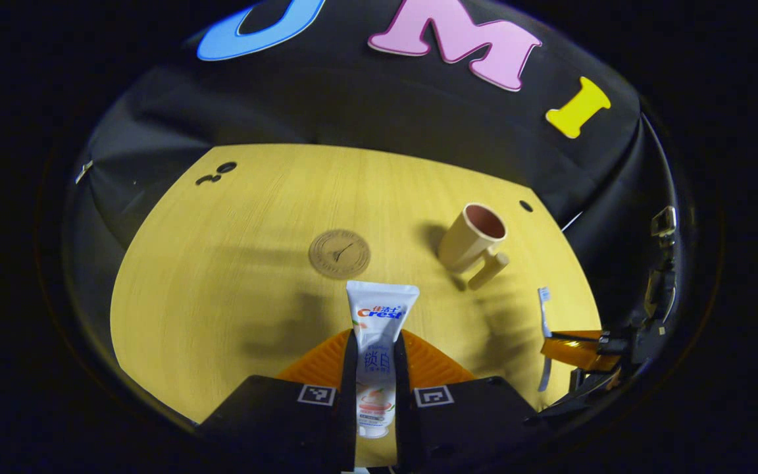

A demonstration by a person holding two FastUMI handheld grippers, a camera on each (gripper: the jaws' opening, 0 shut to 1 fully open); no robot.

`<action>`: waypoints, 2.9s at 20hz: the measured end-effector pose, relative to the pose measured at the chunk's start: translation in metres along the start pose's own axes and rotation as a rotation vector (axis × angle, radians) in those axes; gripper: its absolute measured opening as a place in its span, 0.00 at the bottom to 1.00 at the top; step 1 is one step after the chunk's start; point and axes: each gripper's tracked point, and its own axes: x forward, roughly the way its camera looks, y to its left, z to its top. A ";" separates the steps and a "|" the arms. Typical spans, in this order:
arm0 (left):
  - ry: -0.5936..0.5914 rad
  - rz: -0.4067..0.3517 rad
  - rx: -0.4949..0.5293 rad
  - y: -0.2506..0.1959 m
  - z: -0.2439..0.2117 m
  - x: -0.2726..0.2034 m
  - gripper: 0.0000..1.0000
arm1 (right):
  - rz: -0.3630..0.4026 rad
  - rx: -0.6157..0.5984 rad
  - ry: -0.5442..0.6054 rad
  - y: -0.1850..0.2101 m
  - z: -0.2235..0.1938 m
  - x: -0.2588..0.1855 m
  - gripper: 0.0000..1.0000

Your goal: Put the toothbrush and toothpaste on the desktop into the cup, then pick up the cup and place it on the coaster on the desktop.

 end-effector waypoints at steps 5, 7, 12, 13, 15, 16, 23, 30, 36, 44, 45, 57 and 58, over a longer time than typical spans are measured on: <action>-0.138 -0.106 -0.001 -0.048 0.058 -0.008 0.29 | -0.008 0.045 -0.055 -0.011 0.023 -0.010 0.05; -0.186 -0.144 0.020 -0.068 0.082 -0.005 0.29 | -0.017 0.047 -0.076 -0.014 0.029 -0.014 0.05; -0.287 -0.225 0.062 -0.114 0.136 0.015 0.29 | -0.026 0.062 -0.119 -0.031 0.047 -0.022 0.05; -0.313 -0.242 0.065 -0.122 0.148 0.018 0.29 | -0.026 0.073 -0.125 -0.034 0.052 -0.024 0.05; -0.338 -0.265 0.079 -0.132 0.161 0.033 0.29 | -0.027 0.086 -0.139 -0.039 0.059 -0.027 0.05; -0.348 -0.271 0.090 -0.135 0.168 0.040 0.29 | -0.030 0.085 -0.145 -0.043 0.062 -0.027 0.05; -0.423 -0.337 0.095 -0.154 0.193 0.081 0.29 | -0.042 0.073 -0.173 -0.062 0.084 -0.024 0.05; -0.494 -0.372 0.101 -0.151 0.182 0.125 0.30 | -0.032 0.039 -0.179 -0.060 0.092 -0.009 0.05; -0.469 -0.339 0.125 -0.141 0.146 0.149 0.34 | -0.010 0.006 -0.190 -0.052 0.095 0.007 0.05; -0.555 -0.264 0.154 -0.130 0.162 0.106 0.98 | 0.034 0.009 -0.249 -0.030 0.117 0.010 0.05; -0.567 -0.244 0.144 -0.125 0.167 0.100 0.98 | 0.043 0.012 -0.261 -0.027 0.122 0.010 0.05; -0.679 -0.072 -0.055 -0.038 0.157 -0.010 0.98 | 0.136 0.042 -0.485 0.005 0.221 0.012 0.05; -0.677 -0.065 -0.071 -0.032 0.151 -0.015 0.98 | 0.143 0.048 -0.507 0.008 0.228 0.012 0.05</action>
